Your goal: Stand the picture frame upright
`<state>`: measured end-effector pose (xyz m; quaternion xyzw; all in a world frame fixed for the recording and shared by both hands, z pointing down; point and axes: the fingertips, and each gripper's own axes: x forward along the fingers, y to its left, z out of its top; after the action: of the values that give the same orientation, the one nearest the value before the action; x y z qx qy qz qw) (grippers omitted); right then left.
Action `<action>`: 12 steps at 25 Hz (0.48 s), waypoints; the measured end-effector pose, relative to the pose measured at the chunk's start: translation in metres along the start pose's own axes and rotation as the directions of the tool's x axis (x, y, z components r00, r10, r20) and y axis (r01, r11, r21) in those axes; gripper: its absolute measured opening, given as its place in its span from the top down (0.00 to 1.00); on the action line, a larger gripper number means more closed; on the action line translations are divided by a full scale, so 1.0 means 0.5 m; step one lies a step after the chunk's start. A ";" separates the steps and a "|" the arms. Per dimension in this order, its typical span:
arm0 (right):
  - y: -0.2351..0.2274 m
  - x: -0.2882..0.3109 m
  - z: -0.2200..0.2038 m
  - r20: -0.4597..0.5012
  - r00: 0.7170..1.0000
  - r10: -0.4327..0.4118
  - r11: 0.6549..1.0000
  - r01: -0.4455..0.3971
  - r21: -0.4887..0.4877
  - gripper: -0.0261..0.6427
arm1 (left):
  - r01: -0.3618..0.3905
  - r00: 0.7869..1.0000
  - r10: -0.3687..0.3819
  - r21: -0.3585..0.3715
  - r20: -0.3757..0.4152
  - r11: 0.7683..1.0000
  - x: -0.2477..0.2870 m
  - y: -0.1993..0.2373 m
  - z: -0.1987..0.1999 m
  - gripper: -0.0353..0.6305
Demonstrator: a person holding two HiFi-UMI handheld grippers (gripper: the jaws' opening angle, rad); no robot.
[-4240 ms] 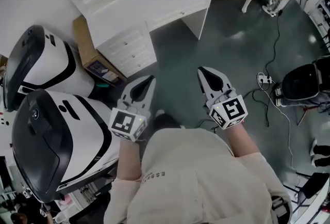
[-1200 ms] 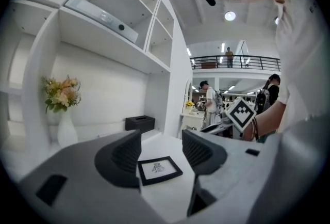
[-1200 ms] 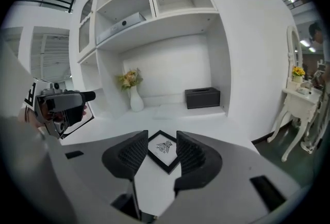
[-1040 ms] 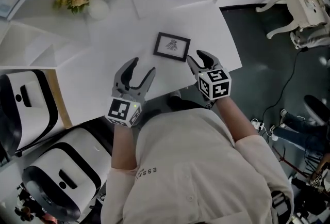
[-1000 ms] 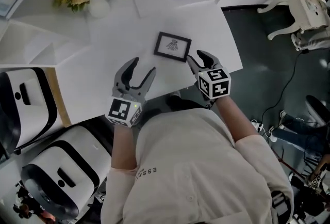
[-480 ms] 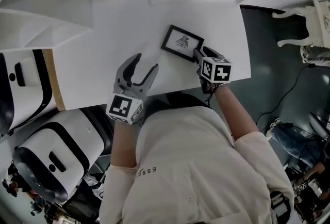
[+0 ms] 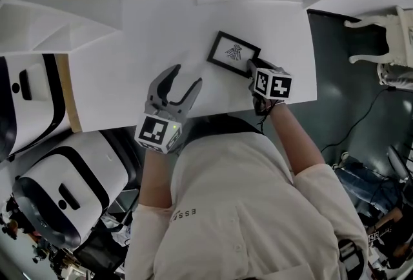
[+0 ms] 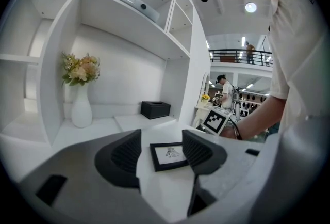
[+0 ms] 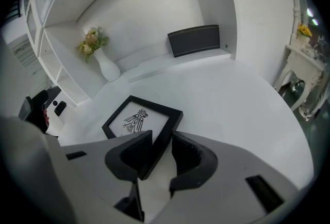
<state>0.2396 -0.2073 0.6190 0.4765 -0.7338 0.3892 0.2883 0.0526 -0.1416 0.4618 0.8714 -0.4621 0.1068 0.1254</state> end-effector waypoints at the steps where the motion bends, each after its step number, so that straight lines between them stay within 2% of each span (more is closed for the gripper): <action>1: 0.002 0.000 -0.001 -0.002 1.000 0.000 1.000 0.000 -0.002 0.77 | 0.001 1.000 -0.001 0.000 0.000 1.000 -0.004 -0.001 0.000 0.60; 12: 0.054 -0.008 -0.041 -0.035 0.999 0.009 0.999 -0.010 -0.048 0.77 | 0.024 0.999 -0.024 -0.021 -0.032 1.000 -0.069 -0.010 -0.037 0.60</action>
<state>0.2173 -0.1814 0.6189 0.4591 -0.7402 0.3808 0.3106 0.0365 -0.1059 0.4683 0.8736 -0.4506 0.1148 0.1431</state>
